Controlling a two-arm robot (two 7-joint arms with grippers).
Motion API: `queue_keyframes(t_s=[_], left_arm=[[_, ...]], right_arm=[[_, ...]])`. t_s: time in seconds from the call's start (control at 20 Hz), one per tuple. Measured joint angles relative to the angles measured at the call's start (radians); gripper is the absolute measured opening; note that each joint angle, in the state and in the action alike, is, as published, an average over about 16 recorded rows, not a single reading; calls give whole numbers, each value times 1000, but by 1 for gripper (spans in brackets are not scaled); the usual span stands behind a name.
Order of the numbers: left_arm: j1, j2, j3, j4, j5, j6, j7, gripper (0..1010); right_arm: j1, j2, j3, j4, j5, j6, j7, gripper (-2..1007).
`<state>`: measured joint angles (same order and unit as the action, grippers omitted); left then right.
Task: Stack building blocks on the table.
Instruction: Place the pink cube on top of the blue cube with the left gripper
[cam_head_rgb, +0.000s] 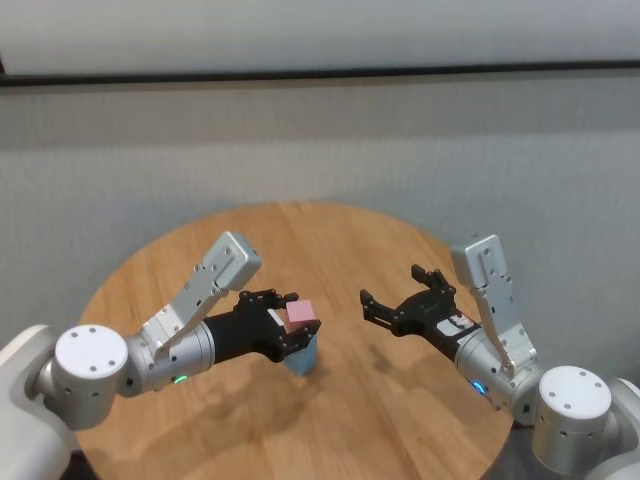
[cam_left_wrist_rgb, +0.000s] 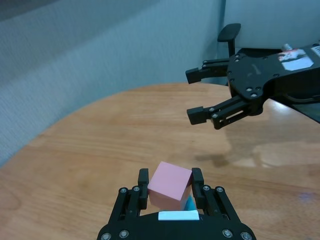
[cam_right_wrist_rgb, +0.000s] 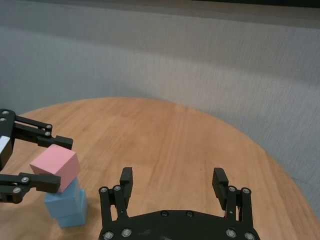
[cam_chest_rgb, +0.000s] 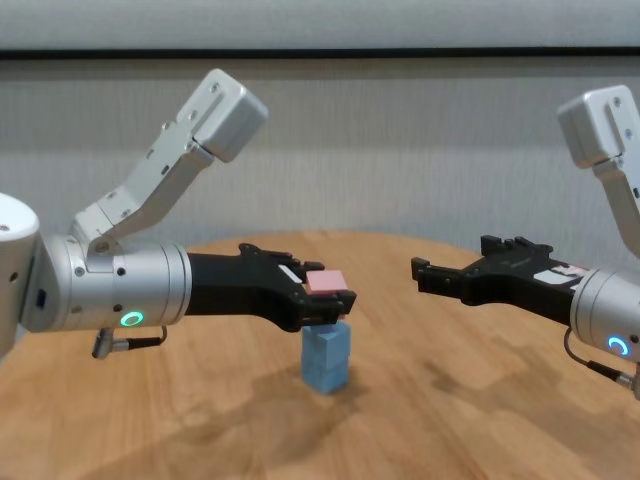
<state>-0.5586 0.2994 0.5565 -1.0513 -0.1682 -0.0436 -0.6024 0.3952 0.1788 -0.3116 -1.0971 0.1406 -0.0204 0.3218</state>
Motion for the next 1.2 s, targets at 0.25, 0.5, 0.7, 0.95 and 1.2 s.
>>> queue_keyframes(t_s=[0.25, 0.5, 0.7, 0.95, 1.2], left_arm=[[-10, -7, 2, 26, -1, -7, -3, 538], [-15, -11, 2, 42, -3, -12, -5, 538], [-17, -13, 2, 49, -4, -15, -6, 538], [-17, -14, 2, 50, -4, -17, -7, 538], [-17, -15, 3, 51, -4, -18, -8, 538]], right_arm=[[0, 0, 0, 0, 0, 0, 0, 1001], [0, 0, 0, 0, 0, 0, 0, 1001], [0, 0, 0, 0, 0, 0, 0, 1001], [0, 0, 0, 0, 0, 0, 0, 1001], [0, 0, 0, 0, 0, 0, 0, 1001]])
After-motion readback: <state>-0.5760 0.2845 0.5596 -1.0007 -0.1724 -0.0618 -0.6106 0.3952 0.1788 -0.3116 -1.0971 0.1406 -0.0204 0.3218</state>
